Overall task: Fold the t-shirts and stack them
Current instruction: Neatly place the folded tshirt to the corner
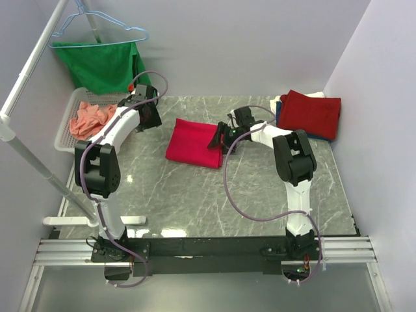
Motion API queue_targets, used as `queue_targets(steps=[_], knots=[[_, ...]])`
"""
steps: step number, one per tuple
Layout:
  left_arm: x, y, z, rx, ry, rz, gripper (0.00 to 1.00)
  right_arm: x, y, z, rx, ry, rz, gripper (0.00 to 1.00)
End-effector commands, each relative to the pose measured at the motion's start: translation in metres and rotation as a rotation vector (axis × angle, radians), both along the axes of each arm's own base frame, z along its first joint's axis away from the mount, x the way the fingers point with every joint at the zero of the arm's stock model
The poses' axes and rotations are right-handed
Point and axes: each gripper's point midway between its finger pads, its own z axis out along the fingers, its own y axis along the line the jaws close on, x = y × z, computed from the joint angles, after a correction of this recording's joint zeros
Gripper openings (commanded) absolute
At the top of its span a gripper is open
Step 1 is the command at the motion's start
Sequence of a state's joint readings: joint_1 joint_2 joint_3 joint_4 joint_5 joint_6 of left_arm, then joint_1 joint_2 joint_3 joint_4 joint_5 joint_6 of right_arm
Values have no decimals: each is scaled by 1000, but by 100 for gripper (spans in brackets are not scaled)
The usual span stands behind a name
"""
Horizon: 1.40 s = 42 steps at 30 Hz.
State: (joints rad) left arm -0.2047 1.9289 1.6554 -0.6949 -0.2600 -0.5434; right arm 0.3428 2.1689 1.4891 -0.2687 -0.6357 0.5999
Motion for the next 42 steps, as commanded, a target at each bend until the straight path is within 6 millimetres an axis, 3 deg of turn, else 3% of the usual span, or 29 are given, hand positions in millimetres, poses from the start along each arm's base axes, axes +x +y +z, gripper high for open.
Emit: queue_targets(steps=[1,2,5,7,9,12,20,21,24,28,29,34,39,42], knots=[[-3,9,33,-10,-64,25,63,-14,11,-33,-42,67,34,57],[-3,10,33,-10,-63,26,63,-13,11,-34,-38,71,36,36],[-5,13,34,-10,-63,29,63,-14,11,-35,-48,80,43,9],[-6,15,34,-12,-62,30,63,-16,6,-32,-76,87,42,0],[-7,17,33,-13,-59,31,63,-17,-1,-24,-120,71,46,0],[-9,17,33,-18,-59,29,63,-22,-29,-19,-279,84,18,0],[-6,13,31,-42,-66,16,63,-66,-128,-12,-700,212,-87,0],[-6,13,31,-42,-66,16,63,-69,-134,-4,-705,201,-101,0],[-5,12,32,-42,-71,10,63,-85,-167,-6,-783,232,-161,0],[-6,12,33,-43,-71,1,63,-106,-215,-18,-900,298,-239,0],[-8,12,34,-42,-73,-3,63,-106,-233,-19,-927,312,-287,0],[-11,11,36,-46,-79,-12,63,-109,-285,-23,-1028,351,-386,0],[-13,12,39,-42,-80,-13,63,-119,-320,-23,-1079,396,-468,0],[-14,11,41,-49,-83,-14,63,-126,-352,-17,-1124,427,-553,0]])
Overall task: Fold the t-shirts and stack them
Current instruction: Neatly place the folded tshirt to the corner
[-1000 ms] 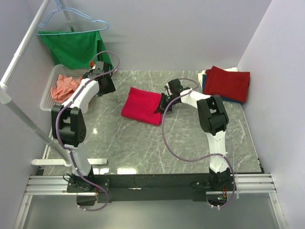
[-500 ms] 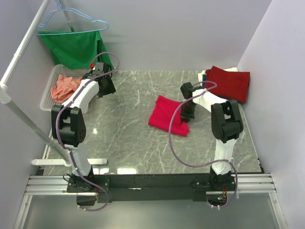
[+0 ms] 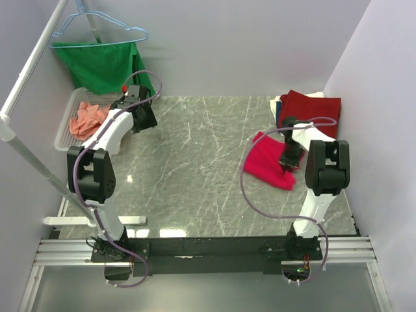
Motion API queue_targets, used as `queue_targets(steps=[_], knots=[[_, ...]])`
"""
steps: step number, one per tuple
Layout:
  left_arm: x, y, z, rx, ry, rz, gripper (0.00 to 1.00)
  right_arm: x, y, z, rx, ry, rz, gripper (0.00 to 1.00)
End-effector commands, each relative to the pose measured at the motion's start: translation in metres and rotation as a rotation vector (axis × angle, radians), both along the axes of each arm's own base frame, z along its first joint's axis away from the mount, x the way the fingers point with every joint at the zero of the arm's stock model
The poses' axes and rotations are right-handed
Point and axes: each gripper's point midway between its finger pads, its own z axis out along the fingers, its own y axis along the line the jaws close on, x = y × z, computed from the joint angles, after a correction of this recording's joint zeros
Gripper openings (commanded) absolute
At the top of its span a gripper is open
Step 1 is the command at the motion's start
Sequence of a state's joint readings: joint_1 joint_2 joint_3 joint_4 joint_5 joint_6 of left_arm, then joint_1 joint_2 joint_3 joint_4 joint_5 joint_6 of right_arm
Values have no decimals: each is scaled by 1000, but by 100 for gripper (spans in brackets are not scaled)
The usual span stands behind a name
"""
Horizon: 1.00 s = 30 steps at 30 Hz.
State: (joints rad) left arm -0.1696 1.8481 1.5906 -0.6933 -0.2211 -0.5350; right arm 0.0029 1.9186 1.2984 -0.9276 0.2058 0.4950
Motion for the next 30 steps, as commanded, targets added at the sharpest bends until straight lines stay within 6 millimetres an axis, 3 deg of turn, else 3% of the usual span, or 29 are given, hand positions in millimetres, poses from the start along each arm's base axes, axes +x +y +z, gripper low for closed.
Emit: queue_targets(steps=[1,8,13,17,30], knots=[[1,-2,28,-18,-71,-21,63,-24,-68,3,-214,48,-109,0],[1,-4,25,-23,-55,-28,63,-37,-115,24,-313,2,-262,0],[-1,-7,17,-39,-36,-39,63,-28,-136,37,-373,-44,-308,0],[0,-10,12,-46,-20,-47,63,-21,-145,34,-411,-27,-321,0],[3,-16,12,-76,-9,-56,63,45,-180,39,-460,-109,-315,0]])
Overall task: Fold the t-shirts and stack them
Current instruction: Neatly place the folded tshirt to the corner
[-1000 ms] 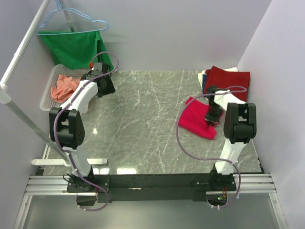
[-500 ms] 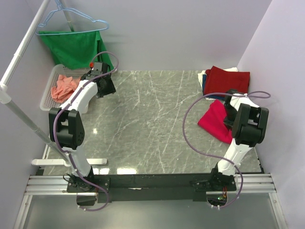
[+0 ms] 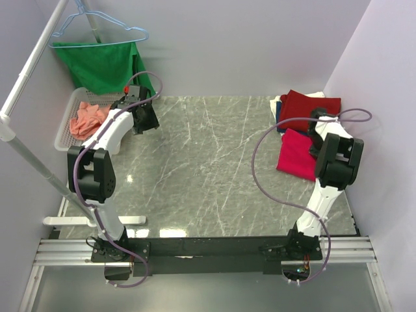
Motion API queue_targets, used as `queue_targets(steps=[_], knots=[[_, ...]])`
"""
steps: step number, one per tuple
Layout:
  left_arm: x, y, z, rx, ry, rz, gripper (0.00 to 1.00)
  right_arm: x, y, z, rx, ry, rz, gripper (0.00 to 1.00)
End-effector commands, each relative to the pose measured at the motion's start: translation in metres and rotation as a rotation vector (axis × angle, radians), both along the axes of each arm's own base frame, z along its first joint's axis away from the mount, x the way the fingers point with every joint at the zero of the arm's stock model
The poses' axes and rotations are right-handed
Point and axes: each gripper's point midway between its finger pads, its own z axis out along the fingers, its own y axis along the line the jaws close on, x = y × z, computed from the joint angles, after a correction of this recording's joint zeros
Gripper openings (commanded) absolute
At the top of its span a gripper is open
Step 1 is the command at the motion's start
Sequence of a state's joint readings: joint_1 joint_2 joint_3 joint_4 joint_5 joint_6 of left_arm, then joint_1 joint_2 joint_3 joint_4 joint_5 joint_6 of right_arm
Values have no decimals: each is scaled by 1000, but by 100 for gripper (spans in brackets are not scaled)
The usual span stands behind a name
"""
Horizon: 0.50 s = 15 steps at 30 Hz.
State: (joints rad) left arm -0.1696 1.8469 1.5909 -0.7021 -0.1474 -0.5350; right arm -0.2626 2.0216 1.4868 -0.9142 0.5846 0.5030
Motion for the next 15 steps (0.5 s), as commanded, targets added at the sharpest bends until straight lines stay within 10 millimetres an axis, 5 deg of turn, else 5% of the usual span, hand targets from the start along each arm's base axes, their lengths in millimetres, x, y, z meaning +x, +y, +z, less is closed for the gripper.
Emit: queue_targets(steps=[1,5,13,15], knots=[[7,-4,13,-18,-27,-14,63,25,-27,11,-82,-45,-20,0],[9,-5,14,-22,-28,-16,63,31,-38,2,-89,-18,-23,0],[15,-12,12,-51,-20,-30,63,46,-63,27,-168,-48,-54,0],[15,-12,12,-53,-21,-33,63,50,-69,40,-209,-62,-75,18]])
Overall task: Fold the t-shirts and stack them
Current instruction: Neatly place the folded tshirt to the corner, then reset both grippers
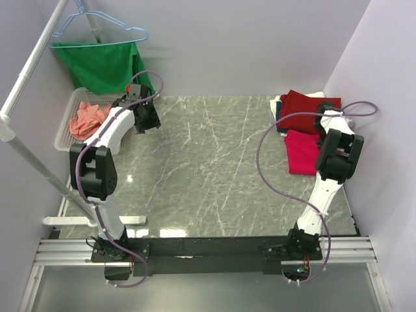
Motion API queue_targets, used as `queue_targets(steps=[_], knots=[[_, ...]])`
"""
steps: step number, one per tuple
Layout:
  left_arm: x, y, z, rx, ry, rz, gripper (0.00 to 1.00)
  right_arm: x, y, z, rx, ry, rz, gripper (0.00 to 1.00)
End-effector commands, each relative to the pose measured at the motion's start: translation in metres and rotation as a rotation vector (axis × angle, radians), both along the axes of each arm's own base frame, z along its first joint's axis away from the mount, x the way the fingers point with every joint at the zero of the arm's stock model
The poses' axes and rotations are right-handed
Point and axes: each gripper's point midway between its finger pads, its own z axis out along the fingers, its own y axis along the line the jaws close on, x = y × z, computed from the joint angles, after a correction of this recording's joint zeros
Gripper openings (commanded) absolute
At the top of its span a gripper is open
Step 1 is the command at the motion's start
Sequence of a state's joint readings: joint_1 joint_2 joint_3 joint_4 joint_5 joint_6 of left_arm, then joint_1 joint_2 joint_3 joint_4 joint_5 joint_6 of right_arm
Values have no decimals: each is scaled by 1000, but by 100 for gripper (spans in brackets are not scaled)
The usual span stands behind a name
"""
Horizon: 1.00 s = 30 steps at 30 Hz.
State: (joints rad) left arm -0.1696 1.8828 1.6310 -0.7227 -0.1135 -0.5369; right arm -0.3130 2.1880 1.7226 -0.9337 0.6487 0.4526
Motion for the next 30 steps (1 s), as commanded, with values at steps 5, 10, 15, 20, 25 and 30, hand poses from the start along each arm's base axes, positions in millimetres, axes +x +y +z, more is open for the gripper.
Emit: queue_targets(steps=[5,10,15,20,25,30], knots=[[12,-8,18,-36,-52,-22,63,11,-29,67,-173,-98,-74,53],[13,-8,20,-37,-56,-25,63,6,-27,91,-188,-145,-84,56],[12,-7,23,-33,-66,-22,63,-1,-17,94,-156,-161,-72,56],[12,-9,27,-45,-81,-30,62,11,16,94,-74,-216,-11,55],[8,-19,46,-89,-169,-95,65,32,77,107,-20,-290,115,55],[2,-37,59,-89,-217,-161,88,46,136,126,42,-352,238,54]])
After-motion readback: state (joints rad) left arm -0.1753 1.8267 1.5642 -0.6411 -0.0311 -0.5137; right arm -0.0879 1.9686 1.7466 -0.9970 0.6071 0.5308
